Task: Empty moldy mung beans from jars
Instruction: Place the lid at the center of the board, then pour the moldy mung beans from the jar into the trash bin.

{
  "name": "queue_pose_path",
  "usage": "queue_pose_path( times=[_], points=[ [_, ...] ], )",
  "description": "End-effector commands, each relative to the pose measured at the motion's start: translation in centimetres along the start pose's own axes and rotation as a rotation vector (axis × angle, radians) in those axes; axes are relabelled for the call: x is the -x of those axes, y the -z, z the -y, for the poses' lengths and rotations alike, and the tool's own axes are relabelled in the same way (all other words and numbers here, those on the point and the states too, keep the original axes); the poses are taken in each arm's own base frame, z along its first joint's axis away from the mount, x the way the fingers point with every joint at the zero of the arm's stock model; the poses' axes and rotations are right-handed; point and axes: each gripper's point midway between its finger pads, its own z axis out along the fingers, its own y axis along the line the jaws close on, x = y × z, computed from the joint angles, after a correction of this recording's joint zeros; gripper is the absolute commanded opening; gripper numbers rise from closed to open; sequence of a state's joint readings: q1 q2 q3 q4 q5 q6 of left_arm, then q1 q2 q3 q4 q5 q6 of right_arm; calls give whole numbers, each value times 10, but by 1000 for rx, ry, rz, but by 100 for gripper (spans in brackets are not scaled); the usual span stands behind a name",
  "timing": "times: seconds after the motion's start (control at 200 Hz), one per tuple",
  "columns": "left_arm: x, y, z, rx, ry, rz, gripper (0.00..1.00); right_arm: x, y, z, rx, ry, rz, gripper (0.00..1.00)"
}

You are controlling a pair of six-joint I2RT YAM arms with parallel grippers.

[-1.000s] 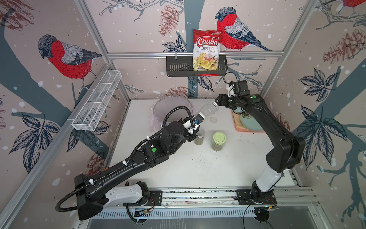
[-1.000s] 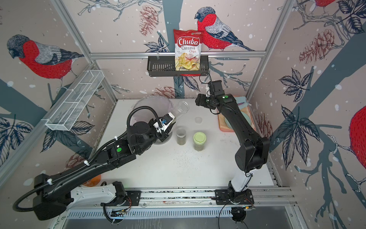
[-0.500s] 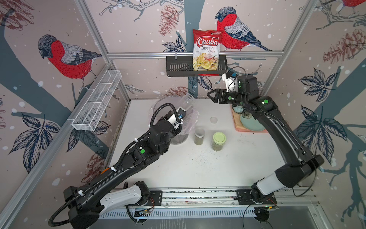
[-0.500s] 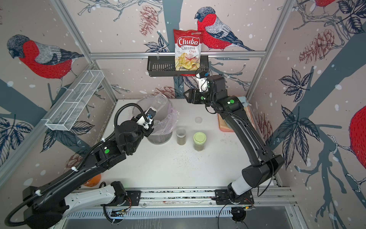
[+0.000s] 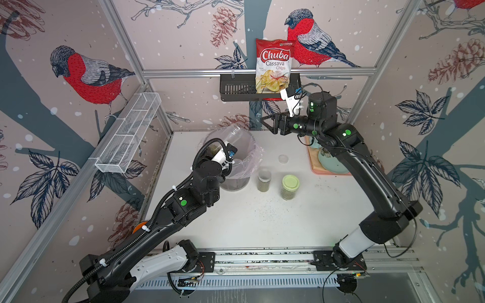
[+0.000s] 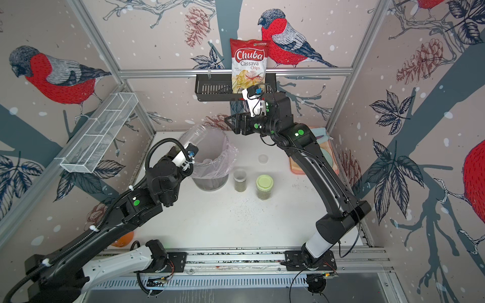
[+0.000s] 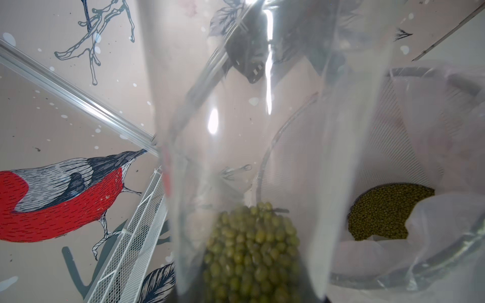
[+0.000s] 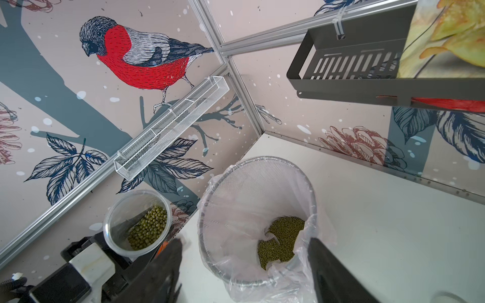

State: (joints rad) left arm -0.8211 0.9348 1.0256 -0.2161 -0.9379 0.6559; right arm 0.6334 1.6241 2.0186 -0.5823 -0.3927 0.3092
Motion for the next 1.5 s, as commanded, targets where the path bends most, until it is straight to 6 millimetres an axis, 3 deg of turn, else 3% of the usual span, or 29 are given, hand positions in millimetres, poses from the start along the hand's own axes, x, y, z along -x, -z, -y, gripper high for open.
queue_pose_path(
  times=[0.0,0.34,0.485,0.54,0.765,1.131,1.261,1.496],
  points=[
    [-7,0,-15,74,-35,-31,20,3,-1,-7,26,42,1,76],
    [-21,-12,-31,102,-126,-95,18,12,-10,9,-16,82,-31,76],
    [-22,-13,-38,142,-169,-97,17,7,-20,11,1,64,-40,76],
    [-30,-16,-32,141,-208,-108,16,6,-22,15,-9,59,-38,76],
    [-39,-18,-39,143,-259,-134,16,6,-25,17,-3,46,-35,76],
    [-32,-28,-35,109,-442,-112,16,-6,-64,12,58,45,-84,75],
    [-24,-27,-39,118,-473,-82,16,-8,-69,9,65,55,-89,75],
    [-22,-31,-42,111,-544,-76,28,-11,-70,11,61,75,-101,75]
  ],
)
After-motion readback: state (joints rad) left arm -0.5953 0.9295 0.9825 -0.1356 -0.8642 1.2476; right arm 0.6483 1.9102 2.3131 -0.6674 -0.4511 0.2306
